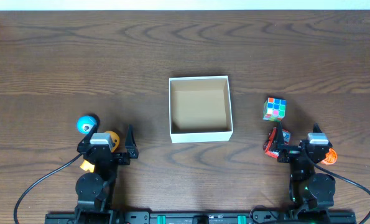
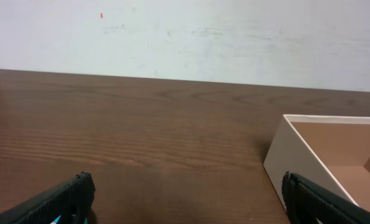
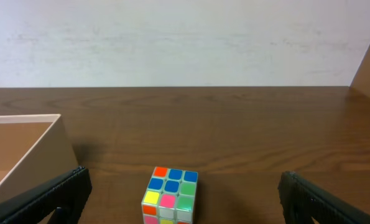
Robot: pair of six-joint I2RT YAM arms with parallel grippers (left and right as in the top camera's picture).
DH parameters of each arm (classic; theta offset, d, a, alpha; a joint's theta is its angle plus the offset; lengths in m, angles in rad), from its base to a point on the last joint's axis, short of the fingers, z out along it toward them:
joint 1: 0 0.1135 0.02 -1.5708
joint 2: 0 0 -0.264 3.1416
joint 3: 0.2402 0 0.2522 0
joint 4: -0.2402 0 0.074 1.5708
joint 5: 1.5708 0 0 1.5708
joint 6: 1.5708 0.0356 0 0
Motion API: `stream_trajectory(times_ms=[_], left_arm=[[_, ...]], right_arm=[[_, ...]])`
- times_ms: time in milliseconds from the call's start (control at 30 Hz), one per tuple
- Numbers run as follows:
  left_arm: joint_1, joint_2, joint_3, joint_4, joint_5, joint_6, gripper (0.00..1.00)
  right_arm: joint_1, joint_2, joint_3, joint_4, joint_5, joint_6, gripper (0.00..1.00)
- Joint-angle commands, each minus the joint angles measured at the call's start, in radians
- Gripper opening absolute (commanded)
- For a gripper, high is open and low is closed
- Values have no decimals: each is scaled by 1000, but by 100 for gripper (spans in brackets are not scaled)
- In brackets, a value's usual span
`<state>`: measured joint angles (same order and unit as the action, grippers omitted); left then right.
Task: Pack container
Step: 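Move the right gripper over the Rubik's cube right of the box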
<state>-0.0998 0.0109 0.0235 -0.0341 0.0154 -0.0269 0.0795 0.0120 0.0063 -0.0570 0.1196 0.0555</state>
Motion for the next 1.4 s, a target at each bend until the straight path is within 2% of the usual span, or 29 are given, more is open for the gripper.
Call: stream_trajectory(times_ms=[0,433,533,600,733,867,1100,1300,1367], left_arm=[[3,-6,-19,-39,-24,3,98],[3,-3,-19,-39,-25,-1,98],[3,6,-8,-38,-23,-115,98],[3,24,34,-61,-24,-179,98],[3,114,196,-132,-25,-176,98],[3,312,439,-315,-71,-127,98],[3,713,827,-679,-129,-129,98],[3,956,1007,-879,-117,-128,98],[3,1002,1019,-889,-93,-129,98]], right_arm=[[-14,-5,-1,-4,-8,-11,99],[-14,-3,-1,-13,-75,21,99],[-14,-2,3,-15,-76,109,99],[-14,4,24,-18,-85,116,99],[-14,66,146,-43,-110,116,99],[-14,256,352,-149,-110,92,99],[-14,768,886,-587,-110,76,99],[-14,1234,1345,-1035,-113,60,99],[-14,1350,1444,-1109,-140,60,99]])
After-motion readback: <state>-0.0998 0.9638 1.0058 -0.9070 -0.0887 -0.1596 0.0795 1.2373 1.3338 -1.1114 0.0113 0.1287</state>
